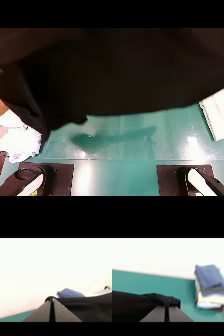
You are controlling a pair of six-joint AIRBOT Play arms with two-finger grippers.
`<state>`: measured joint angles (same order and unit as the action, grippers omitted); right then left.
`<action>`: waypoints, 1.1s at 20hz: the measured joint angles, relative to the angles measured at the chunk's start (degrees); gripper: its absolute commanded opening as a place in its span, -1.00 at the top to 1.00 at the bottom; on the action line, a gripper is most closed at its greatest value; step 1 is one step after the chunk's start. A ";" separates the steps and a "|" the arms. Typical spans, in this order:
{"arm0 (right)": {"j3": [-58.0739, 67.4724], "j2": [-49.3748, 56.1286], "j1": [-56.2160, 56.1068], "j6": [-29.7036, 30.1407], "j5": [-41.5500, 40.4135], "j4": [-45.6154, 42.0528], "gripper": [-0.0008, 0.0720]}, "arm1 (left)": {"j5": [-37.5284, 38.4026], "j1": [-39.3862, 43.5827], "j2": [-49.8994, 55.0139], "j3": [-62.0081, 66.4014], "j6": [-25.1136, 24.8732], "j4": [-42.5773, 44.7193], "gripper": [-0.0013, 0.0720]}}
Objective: Fold the shirts.
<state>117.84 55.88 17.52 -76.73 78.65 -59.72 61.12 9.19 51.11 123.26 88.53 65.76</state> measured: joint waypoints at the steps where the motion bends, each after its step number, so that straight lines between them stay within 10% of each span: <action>1: -1.20 1.31 -0.28 -0.46 0.98 -0.07 0.94 | 0.48 0.00 0.63 -2.38 0.33 2.01 0.89; 15: -15.72 40.15 -17.59 -5.84 0.98 -11.17 0.94 | -2.84 -0.04 41.48 -28.57 -0.57 13.51 0.87; 17: -15.89 43.08 -18.49 -6.08 -1.84 -11.58 0.90 | -6.56 -0.04 44.22 -28.76 -0.76 13.57 -0.31; 18: -15.96 44.15 -18.84 -6.12 -3.02 -11.65 0.40 | -7.78 -0.04 45.09 -28.76 -0.76 13.57 -0.53; 19: -16.00 44.92 -19.12 -6.12 -3.93 -11.67 -0.24 | -8.09 -0.07 45.88 -28.72 -0.79 13.73 -0.53; 22: -16.06 45.53 -19.08 -6.14 -5.66 -11.85 -0.31 | -5.64 -0.52 46.80 -26.29 -0.94 14.67 -0.53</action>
<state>101.78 101.41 -1.56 -82.87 72.99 -71.57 55.48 8.67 97.91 96.97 87.59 80.42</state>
